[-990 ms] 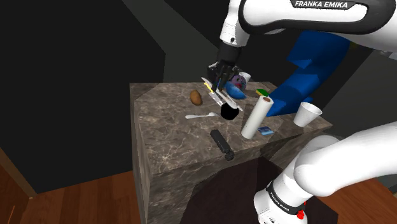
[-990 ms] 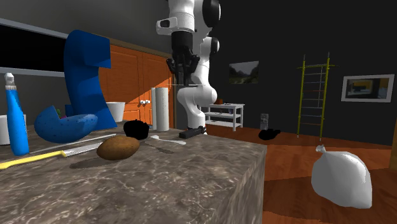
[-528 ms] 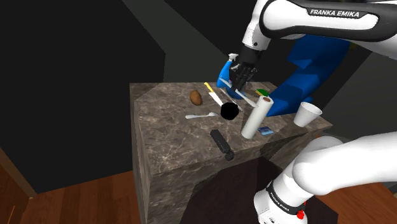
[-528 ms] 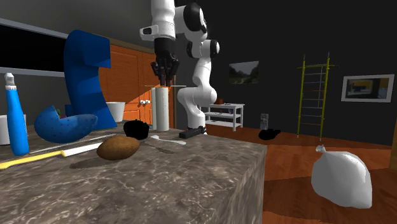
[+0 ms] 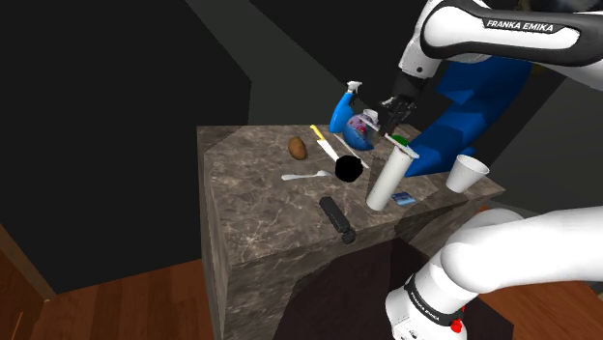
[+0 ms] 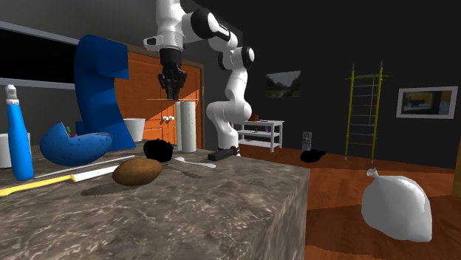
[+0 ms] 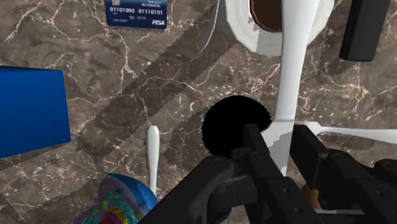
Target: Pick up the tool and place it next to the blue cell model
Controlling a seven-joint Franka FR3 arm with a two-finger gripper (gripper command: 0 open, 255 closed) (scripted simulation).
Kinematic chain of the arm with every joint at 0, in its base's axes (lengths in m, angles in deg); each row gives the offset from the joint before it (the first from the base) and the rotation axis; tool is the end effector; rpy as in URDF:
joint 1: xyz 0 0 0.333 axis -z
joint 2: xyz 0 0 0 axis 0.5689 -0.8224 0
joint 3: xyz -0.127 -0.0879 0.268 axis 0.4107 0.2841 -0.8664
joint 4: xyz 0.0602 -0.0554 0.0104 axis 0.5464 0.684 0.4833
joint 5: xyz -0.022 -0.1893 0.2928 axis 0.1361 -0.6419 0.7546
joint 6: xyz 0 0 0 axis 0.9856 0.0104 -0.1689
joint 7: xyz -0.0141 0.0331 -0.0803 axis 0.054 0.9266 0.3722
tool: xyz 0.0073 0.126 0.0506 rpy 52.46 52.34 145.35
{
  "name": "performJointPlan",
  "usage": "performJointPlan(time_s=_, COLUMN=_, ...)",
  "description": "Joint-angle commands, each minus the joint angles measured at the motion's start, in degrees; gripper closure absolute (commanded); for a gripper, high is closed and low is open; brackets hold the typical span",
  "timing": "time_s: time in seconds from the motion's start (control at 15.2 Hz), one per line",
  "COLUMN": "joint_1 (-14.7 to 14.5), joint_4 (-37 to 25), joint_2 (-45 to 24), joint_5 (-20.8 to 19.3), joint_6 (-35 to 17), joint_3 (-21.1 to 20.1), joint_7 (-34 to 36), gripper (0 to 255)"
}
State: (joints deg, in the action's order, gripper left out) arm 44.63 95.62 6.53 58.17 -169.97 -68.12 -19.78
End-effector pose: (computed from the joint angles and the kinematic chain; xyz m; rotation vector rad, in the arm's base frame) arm 0.3001 -0.1099 0.5280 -3.1055 0.4490 0.0056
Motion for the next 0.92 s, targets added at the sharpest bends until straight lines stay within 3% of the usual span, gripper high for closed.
performJointPlan(time_s=0.0, joint_1=1.18, joint_4=0.06, joint_2=0.26, joint_5=-1.55, joint_6=0.07, joint_3=2.49, joint_7=-3.04, gripper=255)
performJointPlan(time_s=0.86, joint_1=2.12, joint_4=8.96, joint_2=0.05, joint_5=-3.10, joint_6=-9.16, joint_3=4.70, joint_7=-4.43, gripper=255)
